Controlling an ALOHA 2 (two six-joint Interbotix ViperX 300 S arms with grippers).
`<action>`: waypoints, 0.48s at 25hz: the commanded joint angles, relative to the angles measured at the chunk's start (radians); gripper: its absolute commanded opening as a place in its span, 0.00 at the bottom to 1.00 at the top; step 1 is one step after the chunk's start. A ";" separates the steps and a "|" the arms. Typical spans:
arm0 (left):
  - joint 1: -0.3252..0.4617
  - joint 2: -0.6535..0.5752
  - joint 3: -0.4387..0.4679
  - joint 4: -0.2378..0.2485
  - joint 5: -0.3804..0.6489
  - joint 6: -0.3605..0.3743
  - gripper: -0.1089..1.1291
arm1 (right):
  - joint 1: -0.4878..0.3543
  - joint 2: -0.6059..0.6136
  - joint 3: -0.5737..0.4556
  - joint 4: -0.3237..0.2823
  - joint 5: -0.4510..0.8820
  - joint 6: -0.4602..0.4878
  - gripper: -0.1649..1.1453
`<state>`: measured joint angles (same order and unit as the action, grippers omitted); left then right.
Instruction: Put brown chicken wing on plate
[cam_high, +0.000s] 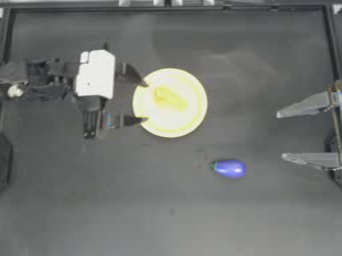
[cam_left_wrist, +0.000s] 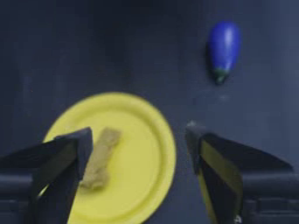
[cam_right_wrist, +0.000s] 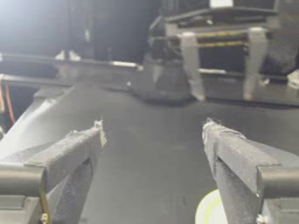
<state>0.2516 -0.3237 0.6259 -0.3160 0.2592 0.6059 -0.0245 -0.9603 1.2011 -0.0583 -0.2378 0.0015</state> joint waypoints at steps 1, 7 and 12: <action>-0.014 -0.083 0.038 -0.037 -0.055 0.006 0.86 | 0.000 0.008 -0.015 -0.002 -0.003 -0.002 0.87; -0.048 -0.161 0.132 -0.094 -0.149 0.006 0.86 | 0.000 0.008 -0.015 -0.002 0.002 0.000 0.87; -0.072 -0.222 0.193 -0.138 -0.209 0.008 0.86 | 0.000 0.008 -0.017 -0.002 0.002 0.000 0.87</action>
<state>0.1902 -0.5077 0.8176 -0.4403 0.0721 0.6105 -0.0230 -0.9603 1.2011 -0.0583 -0.2332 0.0015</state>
